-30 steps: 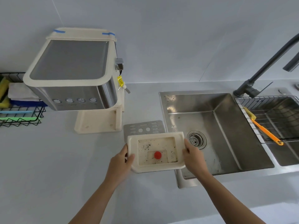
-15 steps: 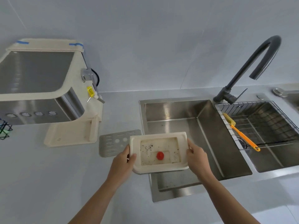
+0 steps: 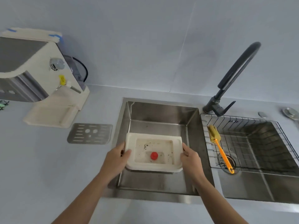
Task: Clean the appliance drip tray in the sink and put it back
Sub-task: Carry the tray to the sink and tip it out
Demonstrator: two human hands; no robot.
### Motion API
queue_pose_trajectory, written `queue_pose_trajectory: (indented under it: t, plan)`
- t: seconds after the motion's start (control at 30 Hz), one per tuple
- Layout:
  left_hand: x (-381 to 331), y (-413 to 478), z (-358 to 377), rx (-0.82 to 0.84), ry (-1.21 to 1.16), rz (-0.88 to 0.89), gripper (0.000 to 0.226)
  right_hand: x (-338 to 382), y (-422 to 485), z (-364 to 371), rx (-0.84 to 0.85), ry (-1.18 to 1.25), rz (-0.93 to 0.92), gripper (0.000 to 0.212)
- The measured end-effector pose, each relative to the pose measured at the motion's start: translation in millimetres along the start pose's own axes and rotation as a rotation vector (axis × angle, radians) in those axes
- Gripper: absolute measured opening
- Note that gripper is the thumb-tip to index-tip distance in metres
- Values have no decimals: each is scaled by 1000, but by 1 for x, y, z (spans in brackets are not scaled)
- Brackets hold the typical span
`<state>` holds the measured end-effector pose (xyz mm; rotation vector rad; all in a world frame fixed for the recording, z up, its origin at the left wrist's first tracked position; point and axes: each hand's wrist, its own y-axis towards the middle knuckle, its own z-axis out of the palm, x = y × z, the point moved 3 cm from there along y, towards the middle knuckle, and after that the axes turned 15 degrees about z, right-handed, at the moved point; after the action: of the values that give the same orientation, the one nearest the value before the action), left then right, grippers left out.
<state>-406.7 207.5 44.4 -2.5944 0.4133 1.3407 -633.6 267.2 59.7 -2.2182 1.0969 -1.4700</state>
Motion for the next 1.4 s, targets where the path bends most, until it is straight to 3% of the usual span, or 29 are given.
queue_pose_trajectory:
  t: [0.17, 0.4, 0.77, 1.17, 1.4]
  plan:
    - [-14, 5, 1, -30, 47, 8, 38, -5, 10, -10, 60, 81, 2, 37]
    - [-30, 23, -17, -55, 119, 63, 44, -2, 20, -2, 108, 256, 11, 56]
    - [-57, 62, -43, -106, 381, 93, 35, -5, 31, 34, 286, 579, 258, 54]
    - [-98, 130, -37, 68, 671, 152, 29, -5, 30, 75, 452, 946, 655, 38]
    - [-123, 159, -5, 173, 730, 181, 40, 0, 22, 94, 563, 1073, 806, 38]
